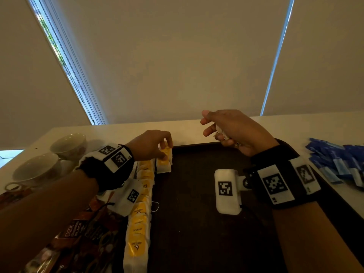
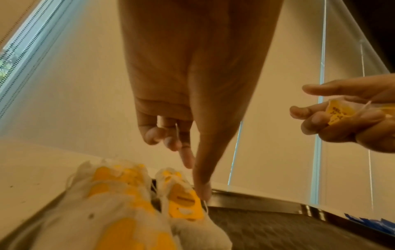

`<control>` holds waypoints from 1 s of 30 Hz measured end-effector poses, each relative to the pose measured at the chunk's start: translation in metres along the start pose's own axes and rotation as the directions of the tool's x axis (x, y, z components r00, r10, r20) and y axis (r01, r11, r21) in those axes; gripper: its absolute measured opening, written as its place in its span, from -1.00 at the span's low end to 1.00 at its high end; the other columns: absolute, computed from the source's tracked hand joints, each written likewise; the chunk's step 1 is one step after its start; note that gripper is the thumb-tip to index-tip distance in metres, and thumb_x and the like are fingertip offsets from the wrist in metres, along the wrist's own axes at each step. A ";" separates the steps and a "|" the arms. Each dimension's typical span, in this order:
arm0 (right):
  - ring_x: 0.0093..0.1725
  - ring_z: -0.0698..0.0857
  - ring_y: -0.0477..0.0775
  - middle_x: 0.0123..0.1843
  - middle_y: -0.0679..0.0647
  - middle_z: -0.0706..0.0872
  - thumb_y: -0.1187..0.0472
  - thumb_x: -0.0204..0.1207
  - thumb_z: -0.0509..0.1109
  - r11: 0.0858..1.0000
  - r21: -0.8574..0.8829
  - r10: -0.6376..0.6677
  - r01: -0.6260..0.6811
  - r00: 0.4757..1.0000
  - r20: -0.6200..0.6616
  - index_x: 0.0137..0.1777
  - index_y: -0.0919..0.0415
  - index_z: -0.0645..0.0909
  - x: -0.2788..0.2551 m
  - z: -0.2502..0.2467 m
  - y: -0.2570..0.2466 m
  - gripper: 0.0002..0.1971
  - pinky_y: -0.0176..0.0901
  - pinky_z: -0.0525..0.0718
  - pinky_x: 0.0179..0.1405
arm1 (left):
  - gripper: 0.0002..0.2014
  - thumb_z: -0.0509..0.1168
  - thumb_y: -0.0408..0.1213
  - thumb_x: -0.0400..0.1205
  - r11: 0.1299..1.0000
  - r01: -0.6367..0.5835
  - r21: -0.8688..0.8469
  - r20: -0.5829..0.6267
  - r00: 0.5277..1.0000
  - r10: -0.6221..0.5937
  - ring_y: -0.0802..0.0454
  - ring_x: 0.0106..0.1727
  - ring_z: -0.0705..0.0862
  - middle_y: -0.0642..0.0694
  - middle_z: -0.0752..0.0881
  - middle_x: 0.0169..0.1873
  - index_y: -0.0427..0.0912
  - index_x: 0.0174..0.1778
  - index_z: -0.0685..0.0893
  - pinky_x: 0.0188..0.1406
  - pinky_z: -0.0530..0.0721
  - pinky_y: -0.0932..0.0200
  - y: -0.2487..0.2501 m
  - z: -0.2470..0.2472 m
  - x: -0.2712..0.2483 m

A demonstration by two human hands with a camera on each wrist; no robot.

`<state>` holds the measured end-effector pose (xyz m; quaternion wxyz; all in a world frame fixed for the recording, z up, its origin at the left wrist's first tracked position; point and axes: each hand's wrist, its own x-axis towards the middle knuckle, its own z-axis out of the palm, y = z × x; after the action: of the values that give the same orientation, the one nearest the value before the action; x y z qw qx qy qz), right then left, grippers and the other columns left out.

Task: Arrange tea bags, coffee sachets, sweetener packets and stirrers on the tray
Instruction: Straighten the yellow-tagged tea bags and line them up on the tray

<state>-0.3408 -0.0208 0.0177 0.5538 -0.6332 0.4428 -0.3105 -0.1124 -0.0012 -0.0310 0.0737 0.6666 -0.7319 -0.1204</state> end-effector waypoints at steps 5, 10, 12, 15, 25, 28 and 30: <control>-0.64 0.40 -0.19 -0.24 0.11 0.70 -0.07 0.61 0.27 1.000 -0.006 -0.001 0.001 1.000 0.023 0.03 0.22 0.64 0.000 0.002 0.000 -0.67 -0.43 0.27 -0.76 | -0.62 0.40 -0.14 0.57 0.967 -0.120 0.226 0.226 0.972 0.068 0.06 0.05 0.43 0.01 0.43 -0.01 0.10 0.31 0.57 -0.01 0.37 0.24 0.007 0.003 0.000; -0.63 0.40 -0.19 -0.23 0.11 0.70 -0.07 0.60 0.27 1.000 -0.015 0.012 -0.012 1.000 0.022 0.04 0.22 0.63 -0.001 0.002 -0.001 -0.67 -0.43 0.27 -0.76 | -0.66 0.37 -0.13 0.59 0.941 -0.139 0.308 0.252 0.966 0.060 0.05 0.10 0.44 0.02 0.40 0.00 0.08 0.29 0.61 0.04 0.44 0.21 0.000 0.003 0.002; -0.62 0.40 -0.19 -0.22 0.12 0.70 -0.07 0.60 0.27 1.000 -0.017 0.015 -0.015 1.000 0.019 0.05 0.22 0.63 -0.001 0.002 -0.001 -0.66 -0.43 0.27 -0.76 | -0.67 0.38 -0.14 0.58 0.946 -0.145 0.290 0.248 0.966 0.072 0.07 0.08 0.45 0.02 0.42 0.00 0.06 0.28 0.62 0.06 0.47 0.21 -0.001 0.002 0.002; -0.61 0.40 -0.18 -0.23 0.12 0.70 -0.13 0.60 0.24 0.999 0.022 0.029 -0.030 0.999 0.044 0.05 0.21 0.63 0.000 0.005 -0.001 -0.62 -0.42 0.27 -0.77 | -0.71 0.38 -0.11 0.57 0.978 -0.142 0.152 0.107 0.986 0.127 0.20 -0.05 0.46 0.02 0.52 -0.02 0.07 0.21 0.63 -0.04 0.45 0.33 0.000 -0.004 -0.001; -0.65 0.42 -0.08 -0.30 0.26 0.68 -0.46 0.49 -0.07 0.951 0.284 0.036 -0.124 0.954 0.297 0.24 0.28 0.51 0.000 0.029 0.001 -0.19 -0.43 0.22 -0.77 | -0.78 0.33 0.04 0.50 0.834 -0.297 -0.465 -0.389 0.915 0.108 0.22 -0.31 0.64 0.07 0.71 -0.34 -0.03 -0.17 0.70 -0.35 0.52 0.46 0.061 -0.025 -0.041; -0.62 0.41 -0.08 -0.47 0.11 0.52 -0.49 0.46 -0.09 0.959 0.263 0.027 -0.108 0.955 0.294 0.19 0.26 0.53 -0.001 0.037 0.003 -0.19 -0.43 0.20 -0.76 | -0.70 0.33 0.12 0.42 0.847 -0.218 -0.486 -0.302 0.951 0.072 0.19 -0.36 0.64 0.02 0.71 -0.37 -0.05 -0.20 0.70 -0.39 0.54 0.42 0.066 -0.016 -0.046; -0.60 0.41 -0.07 -0.46 0.10 0.46 -0.49 0.46 -0.11 0.969 0.225 0.025 -0.098 0.952 0.304 0.13 0.25 0.53 -0.002 0.041 0.003 -0.20 -0.43 0.19 -0.75 | -0.78 0.40 -0.01 0.48 0.855 -0.187 -0.483 -0.310 0.950 0.032 0.14 -0.37 0.62 0.00 0.70 -0.39 -0.11 -0.22 0.71 -0.34 0.55 0.31 0.063 -0.012 -0.048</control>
<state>-0.3059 -0.0020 0.0072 0.6956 -0.5877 0.3332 -0.2445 -0.1648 0.0507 0.0007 0.3596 0.5908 -0.6926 -0.2047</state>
